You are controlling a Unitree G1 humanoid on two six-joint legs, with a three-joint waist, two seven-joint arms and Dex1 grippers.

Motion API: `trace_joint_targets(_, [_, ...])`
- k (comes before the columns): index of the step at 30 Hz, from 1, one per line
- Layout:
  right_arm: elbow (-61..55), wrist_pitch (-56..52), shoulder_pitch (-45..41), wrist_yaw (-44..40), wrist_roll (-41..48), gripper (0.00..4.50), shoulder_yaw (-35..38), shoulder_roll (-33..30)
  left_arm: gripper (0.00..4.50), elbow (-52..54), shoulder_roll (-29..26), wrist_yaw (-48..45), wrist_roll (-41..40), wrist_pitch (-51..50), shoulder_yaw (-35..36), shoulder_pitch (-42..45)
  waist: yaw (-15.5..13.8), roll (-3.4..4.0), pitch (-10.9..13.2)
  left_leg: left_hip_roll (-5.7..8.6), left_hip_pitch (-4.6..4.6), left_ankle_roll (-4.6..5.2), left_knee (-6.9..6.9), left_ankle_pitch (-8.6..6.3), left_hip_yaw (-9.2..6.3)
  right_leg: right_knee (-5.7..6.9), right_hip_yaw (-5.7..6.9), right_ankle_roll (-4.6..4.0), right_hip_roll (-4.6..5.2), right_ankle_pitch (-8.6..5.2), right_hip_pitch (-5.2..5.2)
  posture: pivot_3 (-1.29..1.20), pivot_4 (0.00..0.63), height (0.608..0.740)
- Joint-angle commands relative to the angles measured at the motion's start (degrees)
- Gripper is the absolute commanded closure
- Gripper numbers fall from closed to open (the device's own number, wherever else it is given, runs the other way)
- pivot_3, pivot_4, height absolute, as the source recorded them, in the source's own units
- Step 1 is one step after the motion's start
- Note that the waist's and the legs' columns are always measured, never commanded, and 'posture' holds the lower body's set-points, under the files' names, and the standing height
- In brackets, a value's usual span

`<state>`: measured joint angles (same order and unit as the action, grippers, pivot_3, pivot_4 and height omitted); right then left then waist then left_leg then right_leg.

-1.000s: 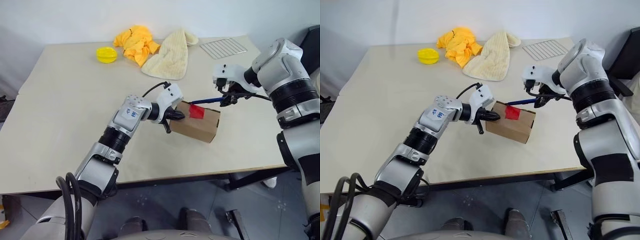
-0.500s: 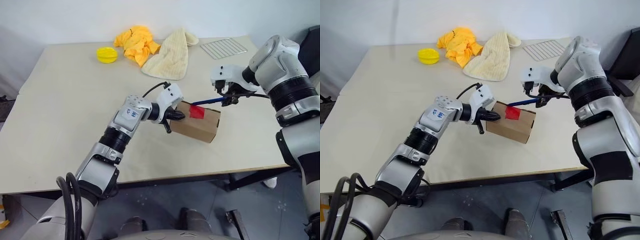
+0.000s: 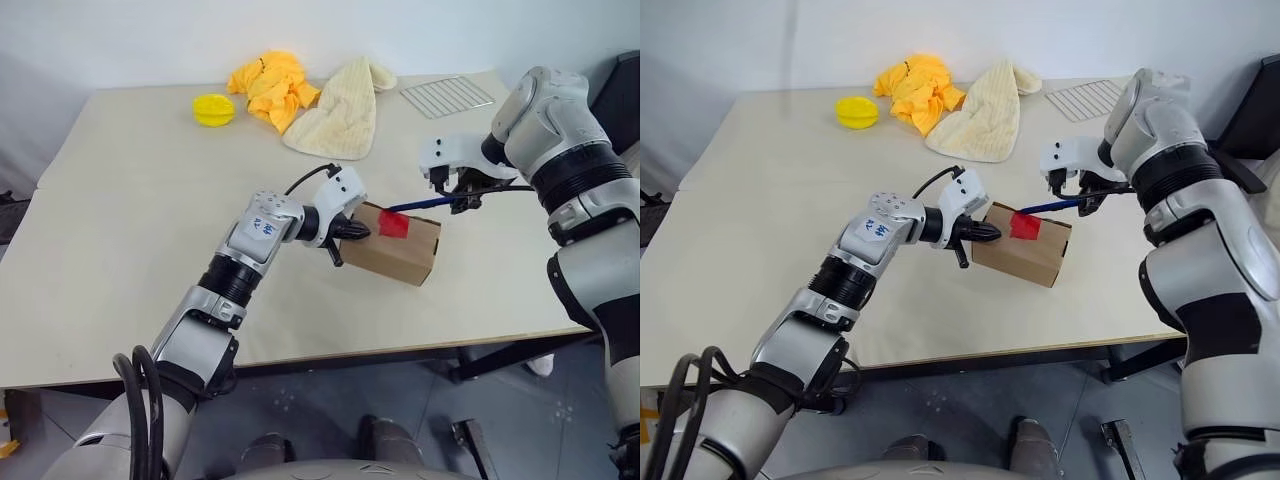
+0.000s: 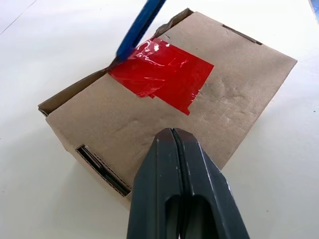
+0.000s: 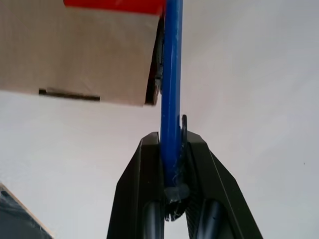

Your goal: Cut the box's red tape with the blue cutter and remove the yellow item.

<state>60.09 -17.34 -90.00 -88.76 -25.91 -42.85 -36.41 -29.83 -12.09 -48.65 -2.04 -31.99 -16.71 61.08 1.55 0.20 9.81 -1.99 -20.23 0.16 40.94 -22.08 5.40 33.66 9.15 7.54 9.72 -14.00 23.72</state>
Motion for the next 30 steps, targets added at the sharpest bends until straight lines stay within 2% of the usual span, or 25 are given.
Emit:
trace_joint_targets(1, [1.3, 2.6, -1.1, -3.7, -0.5, 4.35, -3.0, -1.6, 4.5, -2.4, 0.5, 0.9, 1.8, -1.3, -1.5, -1.8, 0.0, 0.0, 0.0, 0.0, 0.0, 0.0, 0.0, 0.0, 0.0, 0.0, 0.0, 0.0, 0.0, 0.0, 0.0, 0.0, 0.15, 0.74])
trace_joint_targets(30, [2.3, 5.8, -1.5, -3.7, 2.9, 4.35, -10.4, -5.9, 4.5, -3.0, 0.9, 1.3, 1.9, -0.8, -0.9, -1.6, 0.0, 0.02, 0.0, 0.0, -0.02, 0.0, 0.0, 0.0, 0.0, -0.01, 0.0, 0.0, 0.0, 0.0, 0.01, 0.0, 0.15, 0.74])
